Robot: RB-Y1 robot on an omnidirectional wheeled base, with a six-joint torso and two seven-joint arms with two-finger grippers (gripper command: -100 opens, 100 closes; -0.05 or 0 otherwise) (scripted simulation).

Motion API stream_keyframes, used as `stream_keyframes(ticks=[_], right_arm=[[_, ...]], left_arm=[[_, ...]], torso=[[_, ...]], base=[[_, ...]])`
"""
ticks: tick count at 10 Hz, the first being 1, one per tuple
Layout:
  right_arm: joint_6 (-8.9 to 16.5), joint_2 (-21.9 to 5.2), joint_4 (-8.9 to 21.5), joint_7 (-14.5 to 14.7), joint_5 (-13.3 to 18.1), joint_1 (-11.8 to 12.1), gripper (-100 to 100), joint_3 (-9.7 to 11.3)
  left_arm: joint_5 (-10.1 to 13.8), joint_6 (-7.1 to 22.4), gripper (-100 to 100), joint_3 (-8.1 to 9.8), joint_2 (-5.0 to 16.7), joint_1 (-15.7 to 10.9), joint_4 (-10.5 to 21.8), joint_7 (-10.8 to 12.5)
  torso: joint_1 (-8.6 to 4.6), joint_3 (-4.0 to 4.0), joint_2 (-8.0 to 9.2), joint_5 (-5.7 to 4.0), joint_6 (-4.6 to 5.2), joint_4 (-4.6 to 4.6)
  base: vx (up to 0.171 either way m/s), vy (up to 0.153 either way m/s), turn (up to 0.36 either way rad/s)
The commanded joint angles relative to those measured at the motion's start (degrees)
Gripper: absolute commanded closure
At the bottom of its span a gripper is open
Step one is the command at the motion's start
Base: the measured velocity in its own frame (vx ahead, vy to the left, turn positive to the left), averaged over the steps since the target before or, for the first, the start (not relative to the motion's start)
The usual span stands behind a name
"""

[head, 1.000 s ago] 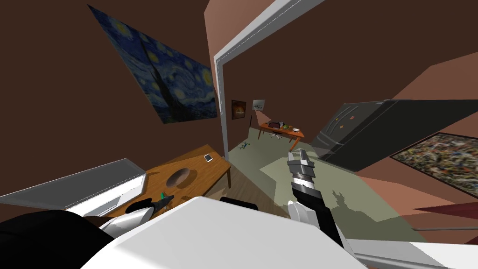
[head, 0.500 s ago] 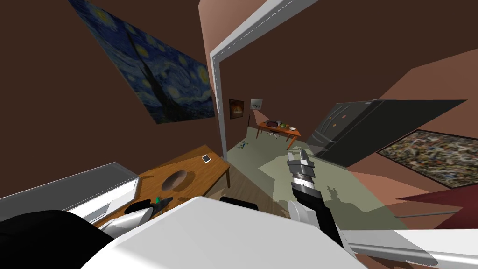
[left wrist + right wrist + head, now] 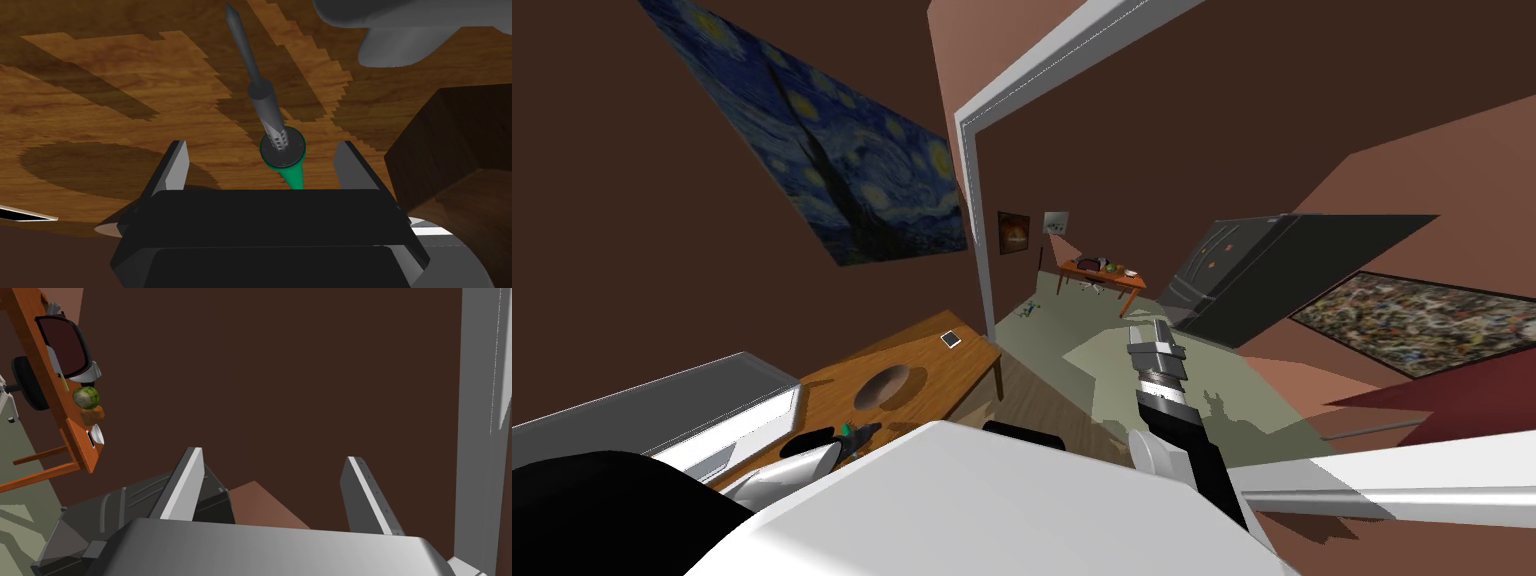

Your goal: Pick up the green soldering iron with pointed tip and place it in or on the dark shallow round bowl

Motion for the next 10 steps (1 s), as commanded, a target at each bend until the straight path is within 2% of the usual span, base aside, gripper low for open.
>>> stream_keyframes(ticks=[1,3,4,6,7,8,10], right_arm=[[0.0,0.0,0.0,0.0,0.0,0.0,0,0.0],[0.0,0.0,0.0,0.0,0.0,0.0,0,0.0],[0.0,0.0,0.0,0.0,0.0,0.0,0,0.0],[0.0,0.0,0.0,0.0,0.0,0.0,0,0.0],[0.0,0.0,0.0,0.0,0.0,0.0,0,0.0],[0.0,0.0,0.0,0.0,0.0,0.0,0,0.0],[0.0,0.0,0.0,0.0,0.0,0.0,0,0.0]], left_arm=[[1.6,-1.0,-100,-1.25,0.6,-1.2,2.6,-0.2],[4.3,-2.8,-100,-3.35,1.5,-3.2,6.2,-0.4],[4.3,-2.8,-100,-3.35,1.5,-3.2,6.8,-0.4],[7.0,-4.5,-100,-5.46,2.5,-5.3,10.6,-0.7],[6.0,-3.9,-100,-4.76,2.1,-4.6,9.4,-0.5],[6.1,-4.1,100,-4.86,2.1,-4.7,9.6,-0.5],[6.1,-4.1,100,-4.82,2.1,-4.6,9.6,-0.5]], torso=[[0.0,0.0,0.0,0.0,0.0,0.0],[-0.02,0.02,0.03,0.0,0.02,0.01],[-0.01,0.02,0.03,0.0,0.02,0.01],[-0.01,0.0,-0.01,0.0,0.01,0.0],[-0.02,0.01,0.02,-0.01,0.01,0.01],[0.0,-0.01,-0.03,0.0,-0.02,0.0],[0.02,-0.07,-0.13,0.03,0.04,-0.02]], base=[[-0.04,-0.006,-0.083],[-0.047,-0.009,-0.133],[-0.033,-0.003,-0.029],[-0.039,-0.012,-0.083],[-0.022,-0.003,-0.019],[0.0,0.0,0.0],[-0.002,0.001,0.006]])
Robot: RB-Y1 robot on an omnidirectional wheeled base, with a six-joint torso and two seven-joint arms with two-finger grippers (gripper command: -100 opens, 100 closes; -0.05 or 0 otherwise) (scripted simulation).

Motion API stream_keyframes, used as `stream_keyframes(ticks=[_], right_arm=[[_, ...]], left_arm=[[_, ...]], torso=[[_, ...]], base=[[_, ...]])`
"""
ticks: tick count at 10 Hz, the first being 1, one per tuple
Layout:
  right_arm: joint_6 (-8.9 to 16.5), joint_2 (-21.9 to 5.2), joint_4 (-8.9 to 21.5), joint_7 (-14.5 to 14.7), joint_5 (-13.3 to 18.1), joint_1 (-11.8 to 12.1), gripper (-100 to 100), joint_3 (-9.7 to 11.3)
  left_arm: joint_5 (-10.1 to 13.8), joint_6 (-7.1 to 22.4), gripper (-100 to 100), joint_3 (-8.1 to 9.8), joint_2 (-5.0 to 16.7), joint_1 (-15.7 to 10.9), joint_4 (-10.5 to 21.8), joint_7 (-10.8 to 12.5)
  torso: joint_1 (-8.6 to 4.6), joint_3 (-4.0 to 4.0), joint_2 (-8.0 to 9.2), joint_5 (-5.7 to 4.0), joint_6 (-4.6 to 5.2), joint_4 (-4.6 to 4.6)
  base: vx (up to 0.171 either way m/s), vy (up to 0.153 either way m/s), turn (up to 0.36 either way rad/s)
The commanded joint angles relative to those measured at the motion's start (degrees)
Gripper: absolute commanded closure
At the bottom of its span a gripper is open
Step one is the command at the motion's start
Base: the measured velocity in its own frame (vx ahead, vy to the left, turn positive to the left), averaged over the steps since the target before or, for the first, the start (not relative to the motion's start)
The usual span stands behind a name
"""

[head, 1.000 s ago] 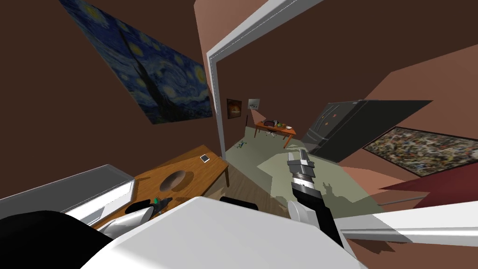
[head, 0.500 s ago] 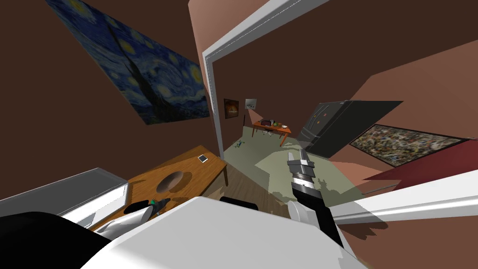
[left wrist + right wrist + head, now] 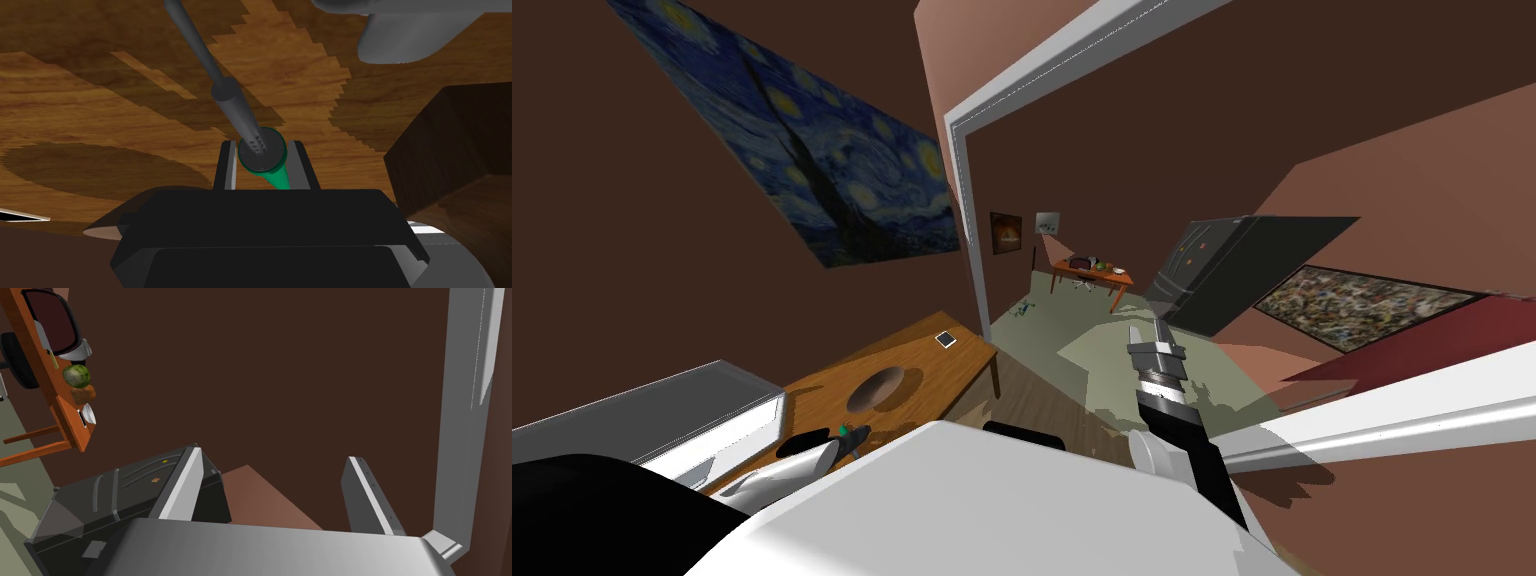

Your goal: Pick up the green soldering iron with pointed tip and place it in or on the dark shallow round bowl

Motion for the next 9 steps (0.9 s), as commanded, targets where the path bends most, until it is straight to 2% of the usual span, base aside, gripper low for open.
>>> stream_keyframes(ticks=[1,2,3,4,6,7,9], right_arm=[[0.0,0.0,0.0,0.0,0.0,0.0,0,0.0],[0.0,0.0,0.0,0.0,0.0,0.0,0,0.0],[0.0,0.0,0.0,0.0,0.0,0.0,0,0.0],[0.0,0.0,0.0,0.0,0.0,0.0,0,0.0],[0.0,0.0,0.0,0.0,0.0,0.0,0,0.0],[0.0,0.0,0.0,0.0,0.0,0.0,0,0.0],[0.0,0.0,0.0,0.0,0.0,0.0,0,0.0]], left_arm=[[0.0,0.0,100,0.0,0.0,0.0,0.0,0.0],[0.0,0.0,100,0.0,0.0,0.0,0.0,0.0],[0.0,0.0,0,0.0,0.0,0.0,0.0,0.0],[-1.8,1.3,100,1.46,-0.6,1.4,-2.8,0.0],[-4.5,3.0,100,3.57,-1.5,3.5,-6.2,0.3],[-4.5,3.0,100,3.57,-1.5,3.5,-7.0,0.3],[-7.2,4.8,100,5.67,-2.5,5.5,-10.5,0.6]], torso=[[0.0,0.0,0.0,0.0,0.0,0.0],[0.0,0.0,0.0,0.0,0.0,0.0],[0.0,0.0,0.0,0.0,0.0,0.0],[0.01,0.0,-0.01,0.0,0.0,0.0],[0.04,-0.11,-0.19,0.01,-0.08,-0.06],[0.03,-0.13,-0.22,0.01,-0.05,-0.06],[0.02,-0.08,-0.14,0.0,0.01,-0.02]], base=[[0.0,0.0,0.0],[0.0,0.0,0.0],[0.0,0.0,0.0],[0.034,0.006,0.098],[0.069,0.012,0.174],[0.039,0.006,0.033],[0.037,0.011,0.086]])
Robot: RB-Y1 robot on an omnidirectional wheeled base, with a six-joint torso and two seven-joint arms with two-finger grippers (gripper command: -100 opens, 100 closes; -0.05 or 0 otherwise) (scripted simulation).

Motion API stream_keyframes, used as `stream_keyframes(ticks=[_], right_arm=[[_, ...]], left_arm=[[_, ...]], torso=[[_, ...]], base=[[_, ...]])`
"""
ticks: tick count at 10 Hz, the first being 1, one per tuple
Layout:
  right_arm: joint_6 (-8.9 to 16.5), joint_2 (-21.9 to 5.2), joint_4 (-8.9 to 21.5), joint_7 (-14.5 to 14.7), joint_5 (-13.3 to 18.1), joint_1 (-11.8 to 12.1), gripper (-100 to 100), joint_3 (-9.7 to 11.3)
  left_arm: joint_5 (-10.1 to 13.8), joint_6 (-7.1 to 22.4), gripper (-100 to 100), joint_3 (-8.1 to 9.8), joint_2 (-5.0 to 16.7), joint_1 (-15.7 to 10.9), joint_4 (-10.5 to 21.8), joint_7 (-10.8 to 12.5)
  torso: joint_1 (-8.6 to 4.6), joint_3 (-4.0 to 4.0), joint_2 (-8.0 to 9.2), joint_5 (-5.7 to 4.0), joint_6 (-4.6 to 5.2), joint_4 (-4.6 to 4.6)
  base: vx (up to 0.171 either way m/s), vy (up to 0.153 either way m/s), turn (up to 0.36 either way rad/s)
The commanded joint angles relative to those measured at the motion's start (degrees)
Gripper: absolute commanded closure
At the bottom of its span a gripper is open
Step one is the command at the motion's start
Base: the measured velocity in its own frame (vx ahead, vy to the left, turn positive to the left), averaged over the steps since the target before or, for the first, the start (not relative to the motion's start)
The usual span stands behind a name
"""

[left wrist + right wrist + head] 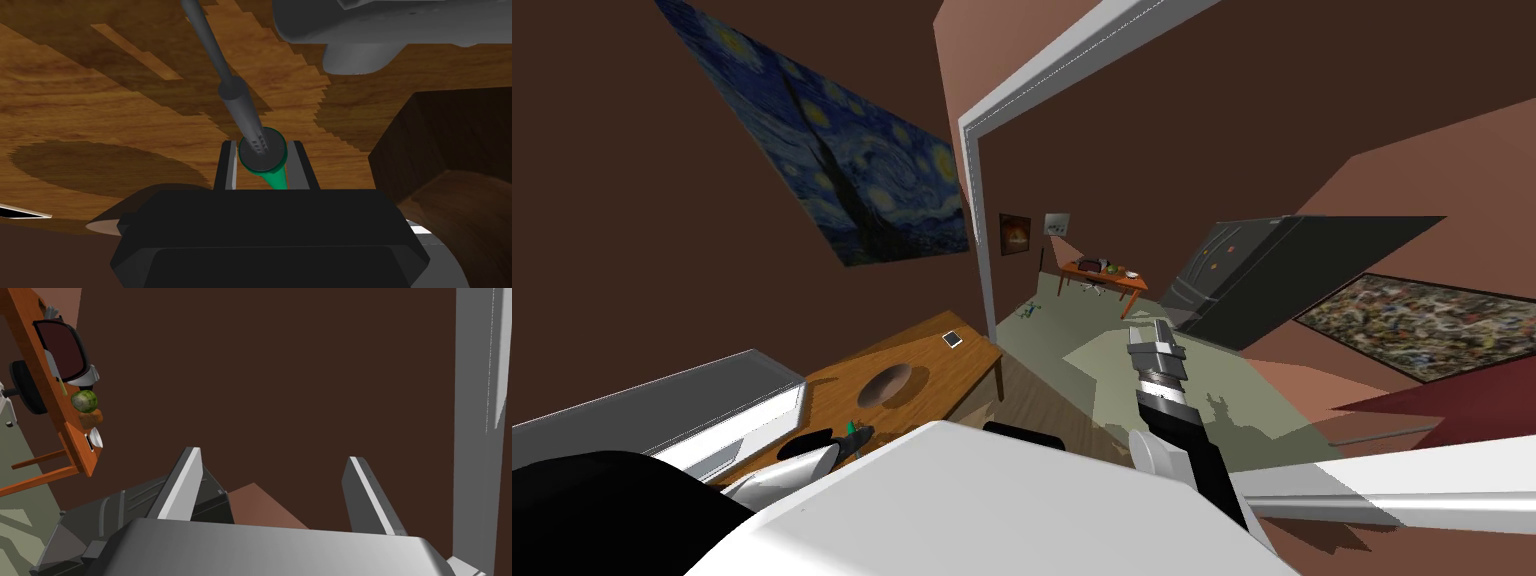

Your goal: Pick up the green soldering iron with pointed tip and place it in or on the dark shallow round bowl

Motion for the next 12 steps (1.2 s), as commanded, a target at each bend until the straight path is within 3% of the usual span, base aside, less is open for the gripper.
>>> stream_keyframes(ticks=[1,2,6,7,8,9,12], right_arm=[[0.0,0.0,0.0,0.0,0.0,0.0,0,0.0],[0.0,0.0,0.0,0.0,0.0,0.0,0,0.0],[0.0,0.0,0.0,0.0,0.0,0.0,0,0.0],[0.0,0.0,0.0,0.0,0.0,0.0,0,0.0],[0.0,0.0,0.0,0.0,0.0,0.0,0,0.0],[0.0,0.0,0.0,0.0,0.0,0.0,0,0.0],[0.0,0.0,0.0,0.0,0.0,0.0,0,0.0]], left_arm=[[-2.0,1.5,100,1.58,-0.7,1.4,-2.9,0.2],[-2.0,1.5,100,1.58,-0.7,1.4,-3.3,0.2],[-6.1,4.0,100,4.74,-2.1,4.5,-9.6,0.6],[-5.4,3.5,100,4.15,-1.9,3.9,-8.3,0.4],[-5.5,3.6,0,4.24,-1.9,3.9,-8.5,0.5],[-4.4,4.8,100,4.51,0.0,3.6,-9.4,0.3],[-2.2,7.2,100,5.19,3.4,3.3,-10.8,0.0]], torso=[[0.0,0.0,0.0,0.0,0.0,0.0],[-0.01,-0.02,-0.03,0.0,0.02,0.0],[-0.04,0.01,0.01,-0.02,0.04,0.01],[-0.04,0.01,0.02,-0.03,0.02,0.01],[-0.04,0.03,0.06,-0.01,0.04,0.02],[-0.04,0.06,0.1,-0.01,0.04,0.03],[-0.47,0.15,0.27,-0.14,0.05,0.07]], base=[[0.054,0.011,0.111],[0.035,0.003,0.051],[0.037,0.005,0.083],[0.016,0.001,0.021],[0.0,0.0,0.0],[-0.029,-0.06,0.039],[-0.04,-0.107,0.017]])
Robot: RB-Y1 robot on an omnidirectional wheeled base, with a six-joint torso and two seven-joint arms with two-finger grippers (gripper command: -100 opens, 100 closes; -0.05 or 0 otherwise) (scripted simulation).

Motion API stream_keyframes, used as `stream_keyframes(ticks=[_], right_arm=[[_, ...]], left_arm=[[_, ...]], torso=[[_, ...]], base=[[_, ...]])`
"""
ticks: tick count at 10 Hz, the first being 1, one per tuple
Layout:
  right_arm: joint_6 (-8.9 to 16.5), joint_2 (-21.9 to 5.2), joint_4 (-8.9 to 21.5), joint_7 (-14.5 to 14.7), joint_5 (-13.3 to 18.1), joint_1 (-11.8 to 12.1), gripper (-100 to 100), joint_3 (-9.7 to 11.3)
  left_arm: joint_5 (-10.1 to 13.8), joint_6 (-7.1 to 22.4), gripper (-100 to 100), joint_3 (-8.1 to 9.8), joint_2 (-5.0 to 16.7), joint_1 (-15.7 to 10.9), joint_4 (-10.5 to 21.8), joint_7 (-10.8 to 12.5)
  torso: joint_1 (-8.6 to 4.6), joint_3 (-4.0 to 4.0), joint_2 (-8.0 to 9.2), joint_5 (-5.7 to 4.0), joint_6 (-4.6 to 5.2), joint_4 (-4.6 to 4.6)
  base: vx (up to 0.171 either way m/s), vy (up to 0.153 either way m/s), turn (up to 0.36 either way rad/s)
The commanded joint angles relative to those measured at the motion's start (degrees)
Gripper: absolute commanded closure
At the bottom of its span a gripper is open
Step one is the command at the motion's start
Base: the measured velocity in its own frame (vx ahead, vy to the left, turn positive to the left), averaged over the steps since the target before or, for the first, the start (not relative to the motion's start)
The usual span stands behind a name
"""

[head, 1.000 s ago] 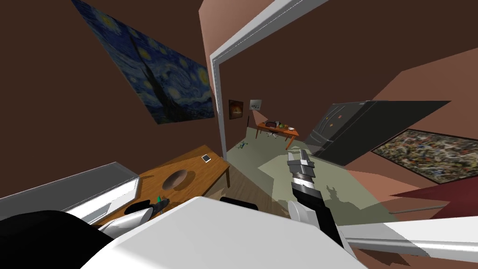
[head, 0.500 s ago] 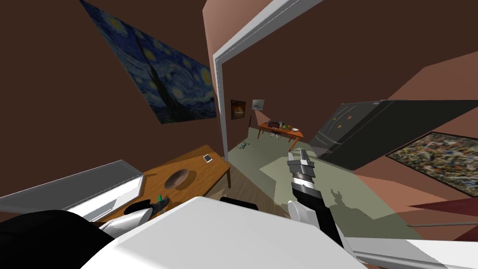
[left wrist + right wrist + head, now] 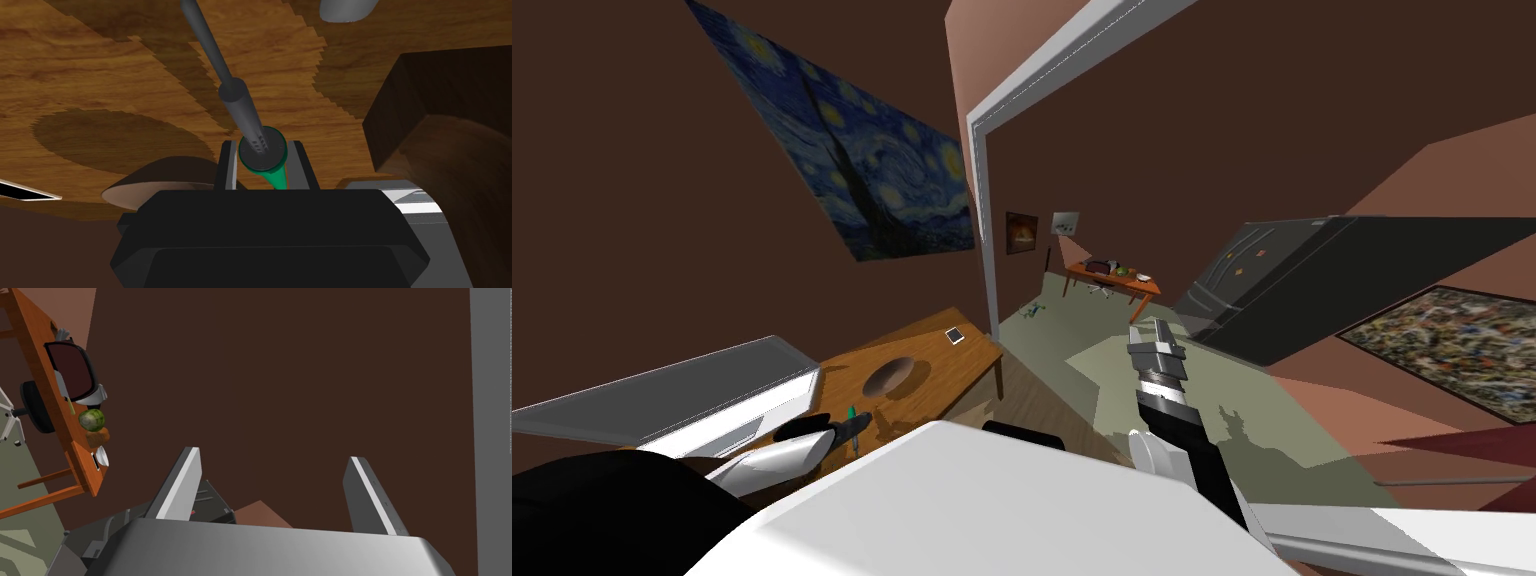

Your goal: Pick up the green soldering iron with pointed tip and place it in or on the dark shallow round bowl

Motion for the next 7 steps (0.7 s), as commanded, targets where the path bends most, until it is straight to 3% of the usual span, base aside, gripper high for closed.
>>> stream_keyframes(ticks=[1,7], right_arm=[[0.0,0.0,0.0,0.0,0.0,0.0,0,0.0],[0.0,0.0,0.0,0.0,0.0,0.0,0,0.0]], left_arm=[[0.5,1.6,100,0.6,1.4,0.0,-1.3,0.2],[5.7,6.8,100,2.65,7.2,-0.3,-3.0,-0.5]], torso=[[0.0,0.0,0.0,0.0,0.0,0.0],[0.2,-0.04,-0.08,0.05,0.06,0.0]], base=[[-0.048,-0.091,0.006],[-0.028,-0.053,-0.041]])
